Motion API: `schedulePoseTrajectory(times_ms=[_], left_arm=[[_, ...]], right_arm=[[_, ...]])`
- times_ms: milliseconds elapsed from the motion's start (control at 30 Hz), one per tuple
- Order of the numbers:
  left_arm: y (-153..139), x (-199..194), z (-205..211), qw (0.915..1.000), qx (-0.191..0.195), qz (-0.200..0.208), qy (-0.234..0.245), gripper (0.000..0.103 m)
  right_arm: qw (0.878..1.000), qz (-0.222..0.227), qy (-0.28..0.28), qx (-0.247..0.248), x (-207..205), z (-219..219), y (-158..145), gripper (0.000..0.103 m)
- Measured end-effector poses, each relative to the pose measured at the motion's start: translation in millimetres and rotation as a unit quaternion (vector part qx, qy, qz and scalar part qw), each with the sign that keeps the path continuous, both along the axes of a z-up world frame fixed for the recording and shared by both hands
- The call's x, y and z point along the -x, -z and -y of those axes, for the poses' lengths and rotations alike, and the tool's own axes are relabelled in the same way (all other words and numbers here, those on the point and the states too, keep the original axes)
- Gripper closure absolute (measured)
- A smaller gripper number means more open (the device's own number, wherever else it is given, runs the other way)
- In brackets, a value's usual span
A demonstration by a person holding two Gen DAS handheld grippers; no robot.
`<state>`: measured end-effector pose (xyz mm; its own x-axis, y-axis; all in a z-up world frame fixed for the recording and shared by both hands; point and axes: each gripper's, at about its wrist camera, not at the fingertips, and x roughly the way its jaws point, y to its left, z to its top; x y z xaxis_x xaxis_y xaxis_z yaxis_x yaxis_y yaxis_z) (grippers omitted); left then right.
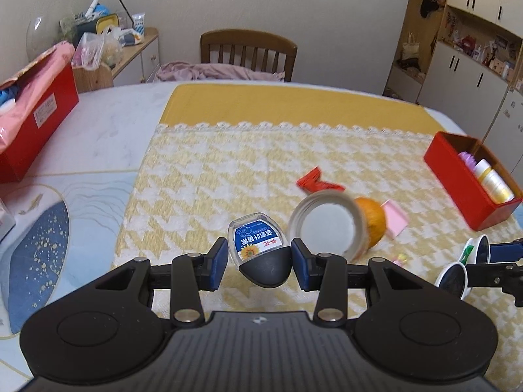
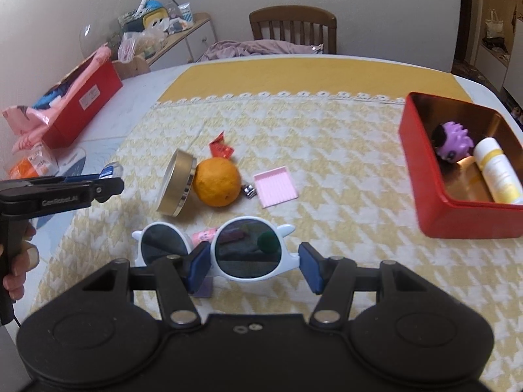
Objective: Organize rigid objects
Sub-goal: 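Carry both into the red tin and open both grippers to release them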
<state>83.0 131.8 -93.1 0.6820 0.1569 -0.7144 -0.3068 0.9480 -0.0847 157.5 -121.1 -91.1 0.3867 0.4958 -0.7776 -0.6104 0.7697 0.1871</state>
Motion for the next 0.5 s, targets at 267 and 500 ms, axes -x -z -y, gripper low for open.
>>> schedulePoseTrajectory(times_ms=[267, 500], left_arm=[[-24.8, -5.3, 22.9, 0.9998, 0.005, 0.011, 0.013, 0.062], [-45.6, -19.7, 55.5, 0.9991, 0.005, 0.027, 0.033, 0.062]], right_arm=[[1.000, 0.019, 0.018, -0.016, -15.1, 33.2, -26.7, 0.046], [0.998, 0.041, 0.047, -0.024, -36.9, 73.1, -43.6, 0.046]])
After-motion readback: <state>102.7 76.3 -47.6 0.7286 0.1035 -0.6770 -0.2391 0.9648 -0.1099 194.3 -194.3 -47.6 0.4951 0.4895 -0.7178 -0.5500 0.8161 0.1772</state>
